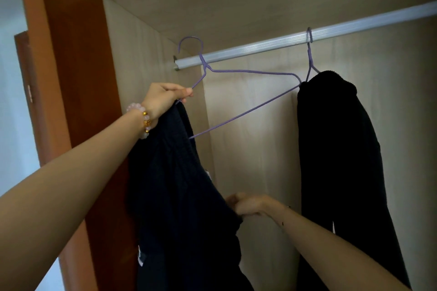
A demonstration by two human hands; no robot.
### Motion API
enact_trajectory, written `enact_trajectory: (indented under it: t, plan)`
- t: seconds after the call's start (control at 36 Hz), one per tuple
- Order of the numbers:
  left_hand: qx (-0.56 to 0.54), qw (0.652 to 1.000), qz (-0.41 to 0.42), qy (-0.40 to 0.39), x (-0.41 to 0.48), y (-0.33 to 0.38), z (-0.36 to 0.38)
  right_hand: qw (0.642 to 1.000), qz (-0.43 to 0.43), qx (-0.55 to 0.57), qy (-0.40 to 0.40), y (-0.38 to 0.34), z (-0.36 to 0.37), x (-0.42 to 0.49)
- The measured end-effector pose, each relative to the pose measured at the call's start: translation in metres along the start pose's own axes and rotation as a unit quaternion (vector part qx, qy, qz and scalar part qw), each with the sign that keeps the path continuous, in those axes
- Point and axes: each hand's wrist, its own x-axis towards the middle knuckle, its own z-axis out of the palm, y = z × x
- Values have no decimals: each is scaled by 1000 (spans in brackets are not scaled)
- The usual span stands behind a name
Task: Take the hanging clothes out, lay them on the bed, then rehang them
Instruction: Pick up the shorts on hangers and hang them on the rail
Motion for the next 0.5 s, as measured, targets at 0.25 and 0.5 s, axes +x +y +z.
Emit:
enact_trajectory:
  t: [0.25,0.5]
  plan:
    - [-5,1000,7,-9,5,-12,15,985,114,123,39,66,21,-6]
    - [-15,999,12,-26,19,-28,10,966,57,138,210,62,-70,-55]
